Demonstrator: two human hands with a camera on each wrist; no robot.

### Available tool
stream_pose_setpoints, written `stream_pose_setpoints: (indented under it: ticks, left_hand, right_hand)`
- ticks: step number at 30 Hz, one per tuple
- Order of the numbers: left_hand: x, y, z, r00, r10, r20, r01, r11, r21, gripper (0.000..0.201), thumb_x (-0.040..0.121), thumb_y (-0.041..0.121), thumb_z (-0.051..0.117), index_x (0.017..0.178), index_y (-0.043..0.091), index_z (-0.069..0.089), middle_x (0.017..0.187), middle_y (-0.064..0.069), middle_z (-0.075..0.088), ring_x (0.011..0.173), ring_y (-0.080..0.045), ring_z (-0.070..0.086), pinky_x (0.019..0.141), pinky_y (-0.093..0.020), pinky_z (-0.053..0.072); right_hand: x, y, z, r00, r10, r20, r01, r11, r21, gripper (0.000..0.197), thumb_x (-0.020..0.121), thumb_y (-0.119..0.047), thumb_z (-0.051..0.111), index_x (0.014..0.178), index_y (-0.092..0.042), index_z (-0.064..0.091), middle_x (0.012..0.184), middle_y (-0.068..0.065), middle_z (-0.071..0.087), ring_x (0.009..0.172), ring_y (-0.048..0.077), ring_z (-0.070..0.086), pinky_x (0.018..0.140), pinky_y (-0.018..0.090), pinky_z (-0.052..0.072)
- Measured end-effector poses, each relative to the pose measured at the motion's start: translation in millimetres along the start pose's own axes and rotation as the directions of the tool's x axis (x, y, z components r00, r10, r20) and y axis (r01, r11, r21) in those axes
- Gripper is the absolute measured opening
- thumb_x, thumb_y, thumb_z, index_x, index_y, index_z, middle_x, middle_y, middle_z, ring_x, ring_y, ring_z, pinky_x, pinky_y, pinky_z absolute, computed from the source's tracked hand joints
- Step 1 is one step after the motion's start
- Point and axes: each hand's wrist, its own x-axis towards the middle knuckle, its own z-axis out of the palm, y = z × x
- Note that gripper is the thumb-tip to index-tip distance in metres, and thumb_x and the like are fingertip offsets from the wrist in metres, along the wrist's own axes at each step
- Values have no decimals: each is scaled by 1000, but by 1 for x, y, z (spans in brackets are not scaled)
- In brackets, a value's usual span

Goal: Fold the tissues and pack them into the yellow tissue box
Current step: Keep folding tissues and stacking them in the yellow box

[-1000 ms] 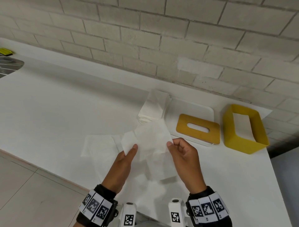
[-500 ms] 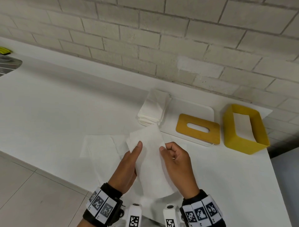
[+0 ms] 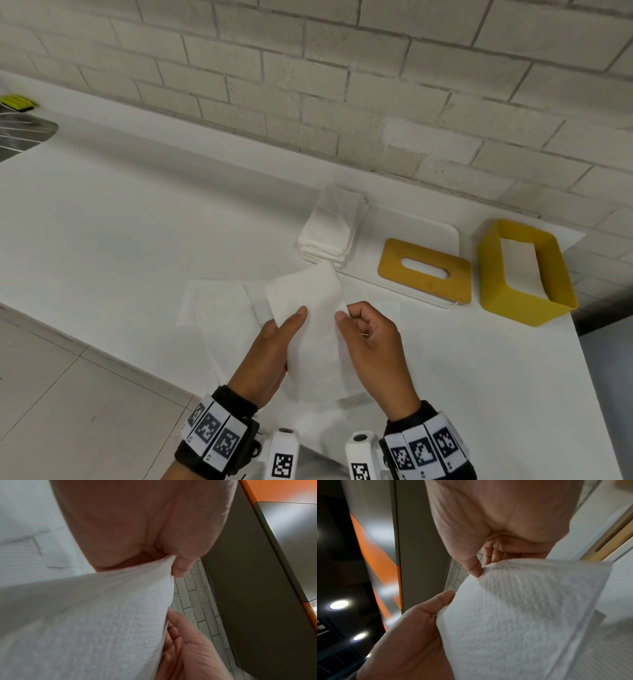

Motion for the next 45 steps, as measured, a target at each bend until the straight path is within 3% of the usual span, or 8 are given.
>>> stream_pose_setpoints:
  ticks: [7,10,14,17,30,37,42,45]
  left_hand:
    - [-5,-9,-11,998,30,-49,-25,996,89,50,89,46,62,132,20,67,128,-1,73,123,-22,66,115,-49,43]
    - [-8,-10,-27,986,28,-165,-13,996,92,43,95,48,63,129,22,69,124,2,75,122,-21,67,115,-50,42]
    - [-16,-12,-50,962,30,-271,-11,998,69,36,98,48,63,126,26,69,120,2,76,118,-25,68,111,-54,46]
    - [-24,-11,-63,948,43,-315,-33,999,38,26,102,39,57,122,27,69,117,1,77,115,-26,69,106,-53,50]
    - [-30,-19,-80,927,27,-373,-1,998,68,32,97,51,63,121,31,68,116,4,78,115,-28,68,104,-59,50]
    - [-20,-19,-69,947,17,-322,15,995,97,30,100,45,58,123,28,70,116,3,78,115,-26,68,107,-55,49]
    - [-12,-22,-67,952,1,-305,41,991,131,41,94,54,64,126,29,69,120,5,76,119,-24,67,111,-56,46]
    - [-8,-23,-65,956,7,-292,33,991,133,39,96,52,64,126,29,69,120,6,76,119,-23,67,112,-55,45]
  right_hand:
    - [-5,4,0,999,20,46,-19,1000,-25,19,99,-30,62,83,-21,66,64,-6,60,59,7,51,59,19,41]
    - [17,26,-12,998,58,-25,-61,987,-152,5,97,-28,65,96,-24,68,86,-8,72,80,7,67,75,22,48]
    - [59,70,-39,975,211,-70,-213,802,-558,58,93,-33,67,145,-22,45,141,10,52,131,27,48,107,36,39]
    - [73,83,-47,955,286,-79,-247,618,-747,78,90,-45,67,155,-25,30,156,8,34,142,32,31,113,43,32]
    - [75,76,-51,940,297,-169,-282,397,-873,49,79,-65,66,111,-29,57,125,3,54,122,30,45,100,43,37]
    - [65,78,-62,899,432,-73,-318,528,-787,52,78,-52,74,117,-34,45,107,-9,55,113,21,58,101,40,37]
    - [68,81,-67,905,425,11,-302,662,-686,45,68,-59,79,96,-31,57,107,-4,63,102,19,60,92,35,51]
    - [73,73,-62,929,369,-9,-296,731,-615,46,80,-71,65,87,-26,57,99,-3,61,97,19,59,86,32,47]
